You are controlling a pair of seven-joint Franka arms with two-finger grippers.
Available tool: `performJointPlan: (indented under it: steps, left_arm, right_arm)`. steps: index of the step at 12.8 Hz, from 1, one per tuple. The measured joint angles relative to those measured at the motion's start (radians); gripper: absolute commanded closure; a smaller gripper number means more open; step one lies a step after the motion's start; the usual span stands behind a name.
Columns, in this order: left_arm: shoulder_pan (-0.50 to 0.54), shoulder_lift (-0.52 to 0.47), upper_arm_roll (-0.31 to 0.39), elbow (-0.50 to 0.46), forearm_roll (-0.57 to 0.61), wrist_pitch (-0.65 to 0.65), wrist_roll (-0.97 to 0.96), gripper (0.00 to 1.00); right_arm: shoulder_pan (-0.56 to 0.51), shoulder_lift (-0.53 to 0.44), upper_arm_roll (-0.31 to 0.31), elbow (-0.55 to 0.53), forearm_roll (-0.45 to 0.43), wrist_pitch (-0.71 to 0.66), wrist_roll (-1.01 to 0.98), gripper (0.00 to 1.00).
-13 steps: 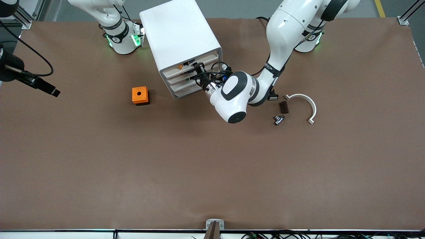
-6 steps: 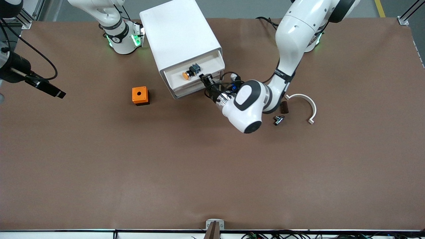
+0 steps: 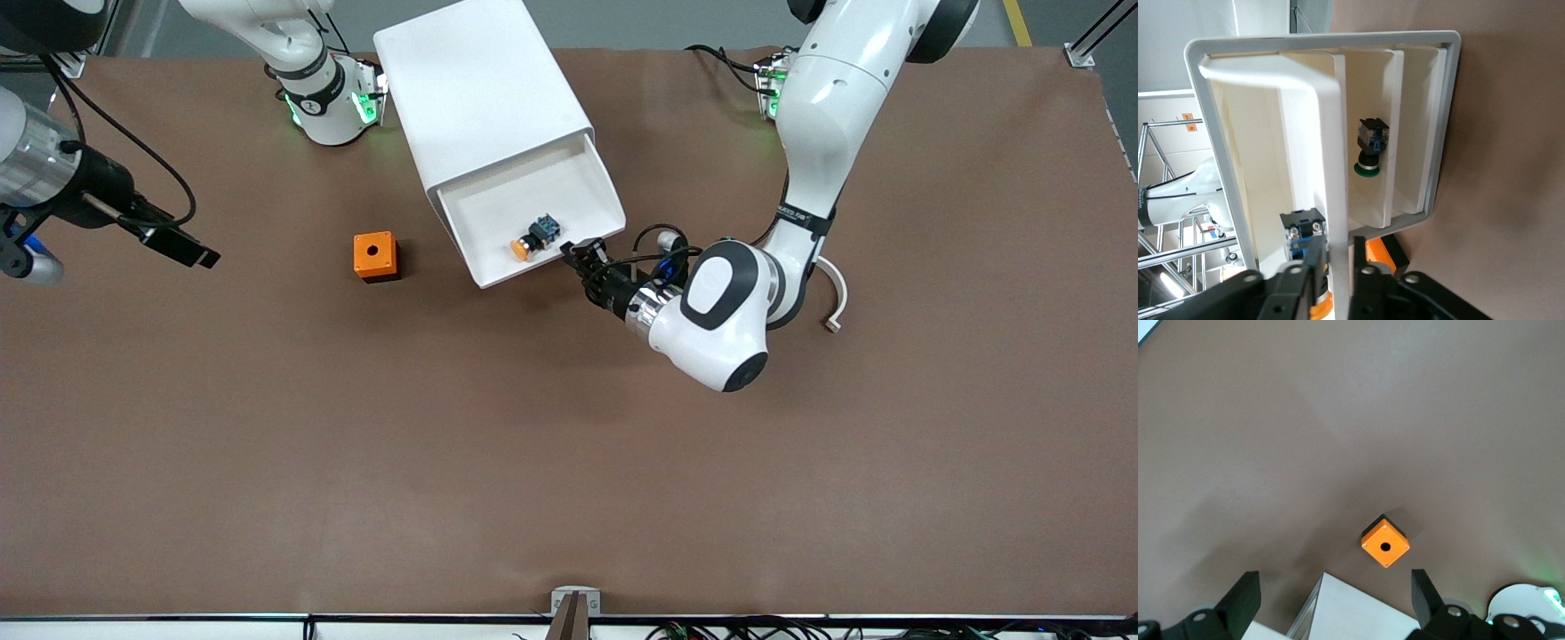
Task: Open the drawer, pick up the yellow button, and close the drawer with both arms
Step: 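Release the drawer with the left gripper while the right gripper reaches in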
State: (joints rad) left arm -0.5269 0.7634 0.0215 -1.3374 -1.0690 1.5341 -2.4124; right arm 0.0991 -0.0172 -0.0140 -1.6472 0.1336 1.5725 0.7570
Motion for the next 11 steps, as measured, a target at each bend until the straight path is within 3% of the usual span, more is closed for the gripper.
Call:
performJointPlan:
  steps: [4,9,11]
  left_arm:
    - [0.004,-0.001,0.067,0.026,0.0,0.005,0.032,0.01]
    - [0.011,-0.016,0.295,0.061,0.012,-0.002,0.297,0.01]
    - [0.018,-0.022,0.329,0.062,0.094,-0.01,0.452,0.01]
  right_arm:
    - [0.11,0.008,0.005,0.0,0.001,0.019,0.195,0.0]
    - [0.253,0.041,0.006,-0.001,0.001,0.07,0.429,0.0]
    - [0.326,0.073,0.007,-0.001,0.002,0.103,0.497,0.0]
